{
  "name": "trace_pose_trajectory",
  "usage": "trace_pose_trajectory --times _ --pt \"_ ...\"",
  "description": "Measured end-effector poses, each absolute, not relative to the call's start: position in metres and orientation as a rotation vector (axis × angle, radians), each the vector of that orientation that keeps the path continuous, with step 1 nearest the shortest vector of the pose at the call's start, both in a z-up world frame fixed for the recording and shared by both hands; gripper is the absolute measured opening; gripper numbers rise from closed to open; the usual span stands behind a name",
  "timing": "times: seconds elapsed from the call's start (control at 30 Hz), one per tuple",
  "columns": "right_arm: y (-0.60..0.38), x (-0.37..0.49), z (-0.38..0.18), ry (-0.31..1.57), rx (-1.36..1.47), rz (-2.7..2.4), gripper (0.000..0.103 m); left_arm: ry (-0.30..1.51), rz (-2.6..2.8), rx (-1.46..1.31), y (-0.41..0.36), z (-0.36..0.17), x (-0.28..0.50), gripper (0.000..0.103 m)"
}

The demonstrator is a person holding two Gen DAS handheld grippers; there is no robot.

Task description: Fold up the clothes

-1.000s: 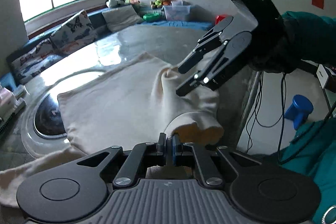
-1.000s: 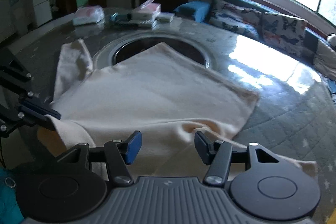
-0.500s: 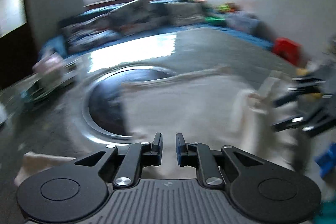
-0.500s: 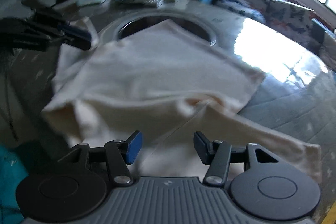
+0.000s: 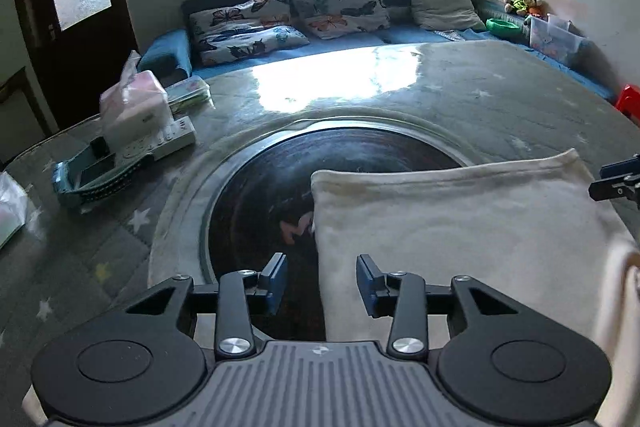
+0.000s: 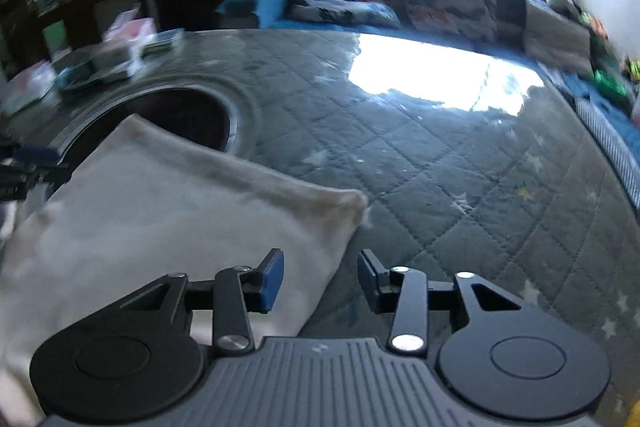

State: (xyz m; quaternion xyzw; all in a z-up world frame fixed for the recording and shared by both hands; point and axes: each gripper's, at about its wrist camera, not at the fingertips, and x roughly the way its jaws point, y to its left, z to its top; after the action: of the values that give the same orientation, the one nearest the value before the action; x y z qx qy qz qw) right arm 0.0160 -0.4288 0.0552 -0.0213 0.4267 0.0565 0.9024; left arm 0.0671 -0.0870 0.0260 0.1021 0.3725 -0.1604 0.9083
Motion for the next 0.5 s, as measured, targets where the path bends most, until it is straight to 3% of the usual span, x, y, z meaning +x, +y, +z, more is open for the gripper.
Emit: trace_pose_trajectory --times 0.17,0.23,0.27,0.3,0.5 --pt "-0.436 0.039 0.045 0.895 -0.012 0.106 0.031 0.778 -0.317 0.222 -0.096 0.017 0.085 0.038" --pt "-0.436 0.044 0.045 0.891 -0.004 0.108 0.025 0.779 -0.326 0.217 -0.098 0.014 0.09 0.026" --pt "-0.435 0.047 0.046 0.89 0.0 0.109 0.019 0.775 -0.327 0.218 -0.099 0.014 0.091 0.012" --pt "-0.433 0.05 0.046 0.887 0.001 0.11 0.01 0.77 -0.329 0.219 -0.1 0.014 0.092 0.006" --pt "-0.411 0.07 0.056 0.828 -0.043 0.133 0.007 0.698 -0.225 0.276 -0.095 0.018 0.092 0.003"
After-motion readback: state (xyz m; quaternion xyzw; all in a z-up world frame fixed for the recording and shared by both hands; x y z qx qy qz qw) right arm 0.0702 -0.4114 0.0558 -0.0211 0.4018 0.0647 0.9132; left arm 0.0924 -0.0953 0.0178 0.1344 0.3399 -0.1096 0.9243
